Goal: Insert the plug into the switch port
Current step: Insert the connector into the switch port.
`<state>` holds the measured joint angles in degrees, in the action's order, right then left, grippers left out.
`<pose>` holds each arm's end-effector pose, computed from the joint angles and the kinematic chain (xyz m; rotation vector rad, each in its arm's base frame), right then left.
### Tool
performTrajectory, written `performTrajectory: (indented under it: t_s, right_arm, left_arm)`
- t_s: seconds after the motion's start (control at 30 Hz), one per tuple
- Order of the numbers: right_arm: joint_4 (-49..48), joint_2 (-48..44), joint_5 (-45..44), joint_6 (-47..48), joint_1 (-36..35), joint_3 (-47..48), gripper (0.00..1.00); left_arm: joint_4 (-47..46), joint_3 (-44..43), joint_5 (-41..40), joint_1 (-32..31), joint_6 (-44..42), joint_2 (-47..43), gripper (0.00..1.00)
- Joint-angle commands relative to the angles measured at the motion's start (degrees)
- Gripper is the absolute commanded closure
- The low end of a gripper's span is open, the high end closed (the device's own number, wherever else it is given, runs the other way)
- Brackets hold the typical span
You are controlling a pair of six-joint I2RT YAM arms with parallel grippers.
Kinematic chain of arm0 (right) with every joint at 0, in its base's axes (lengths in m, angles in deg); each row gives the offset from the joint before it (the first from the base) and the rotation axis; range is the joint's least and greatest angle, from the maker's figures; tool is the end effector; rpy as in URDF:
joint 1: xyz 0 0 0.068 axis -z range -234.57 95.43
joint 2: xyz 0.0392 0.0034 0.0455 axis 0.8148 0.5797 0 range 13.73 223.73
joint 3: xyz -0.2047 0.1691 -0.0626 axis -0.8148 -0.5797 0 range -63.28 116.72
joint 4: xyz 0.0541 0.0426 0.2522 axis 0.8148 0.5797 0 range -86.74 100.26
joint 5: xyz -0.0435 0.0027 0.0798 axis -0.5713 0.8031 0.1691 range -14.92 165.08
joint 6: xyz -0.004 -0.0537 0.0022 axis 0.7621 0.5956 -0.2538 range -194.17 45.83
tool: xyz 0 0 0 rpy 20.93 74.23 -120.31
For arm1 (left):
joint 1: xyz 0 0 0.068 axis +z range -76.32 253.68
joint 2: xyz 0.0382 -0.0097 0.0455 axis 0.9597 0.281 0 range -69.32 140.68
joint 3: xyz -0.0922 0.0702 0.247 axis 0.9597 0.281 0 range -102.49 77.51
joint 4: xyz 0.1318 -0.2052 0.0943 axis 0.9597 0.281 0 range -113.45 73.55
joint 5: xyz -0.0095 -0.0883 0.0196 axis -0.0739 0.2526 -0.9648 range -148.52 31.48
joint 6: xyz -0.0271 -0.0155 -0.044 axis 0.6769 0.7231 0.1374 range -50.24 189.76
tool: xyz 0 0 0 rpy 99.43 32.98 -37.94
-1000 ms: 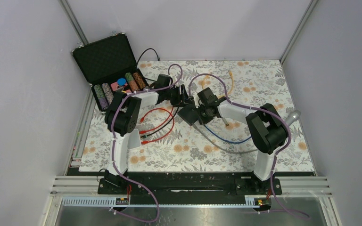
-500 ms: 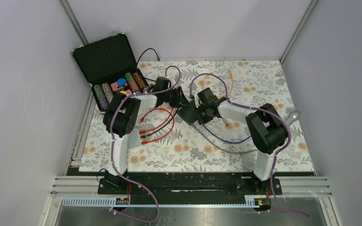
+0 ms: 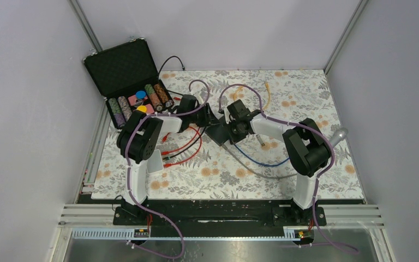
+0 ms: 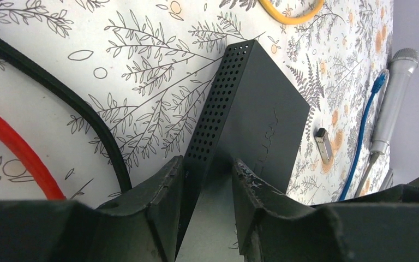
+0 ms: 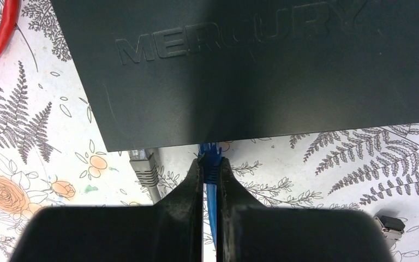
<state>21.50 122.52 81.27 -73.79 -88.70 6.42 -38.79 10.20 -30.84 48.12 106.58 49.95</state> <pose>0.3224 0.2232 0.1634 -0.8120 2.4746 0.3565 0.3826 -0.2013 0.1249 0.0591 2.3641 -1.1057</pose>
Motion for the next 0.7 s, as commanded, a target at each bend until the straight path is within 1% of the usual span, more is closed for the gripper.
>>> performTrajectory:
  t_s: [0.0, 0.07, 0.1, 0.2, 0.3, 0.37, 0.43, 0.5, 0.57, 0.63, 0.67]
  right_arm:
    - [-25.8, 0.0, 4.1, -0.7, -0.9, 4.5, 1.00]
    - [-26.6, -0.2, 4.0, -0.7, -0.8, 3.9, 1.00]
    - [-26.7, -0.2, 3.7, 0.8, -0.8, 3.9, 1.00]
    - [-26.5, 0.6, 3.9, 0.9, -0.8, 4.9, 1.00]
    - [-24.2, 1.3, 5.0, 0.2, -0.8, 6.8, 1.00]
    - [-22.4, 0.3, 5.1, -0.9, -0.9, 5.6, 1.00]
    - [-21.8, -2.1, 3.2, -3.1, -0.9, 1.3, 1.00]
    - [-23.5, -4.9, 2.0, -4.1, -0.9, -5.5, 1.00]
    - [-24.9, -6.5, 0.5, -4.6, -0.9, -9.1, 1.00]
    - [-25.1, -6.3, 0.6, -4.2, -0.9, -10.0, 1.00]
    - [-23.9, -6.0, 0.7, -3.9, -0.9, -9.6, 0.98]
  left_arm:
    - [10.1, 5.8, 19.8, -11.8, 8.0, 0.3, 0.65]
    - [6.5, 7.0, 20.5, -12.6, 9.9, 0.3, 0.65]
    - [5.7, 7.4, 20.8, -13.2, 10.4, 0.3, 0.65]
    - [4.0, 7.9, 21.5, -15.3, 11.9, -0.1, 0.65]
    - [2.4, 9.8, 20.6, -15.3, 13.5, -1.8, 0.65]
    - [7.6, 8.5, 18.8, -13.5, 10.3, -2.7, 0.62]
    - [12.6, 6.4, 16.0, -10.5, 6.4, -4.1, 0.59]
    - [14.5, 4.3, 14.7, -7.1, 5.4, -5.2, 0.59]
    - [16.5, 2.4, 14.0, -4.4, 4.8, -5.7, 0.59]
    - [21.1, -1.5, 13.0, -3.1, 2.3, -5.6, 0.57]
    - [23.1, -3.0, 12.5, -2.7, 1.2, -5.5, 0.57]
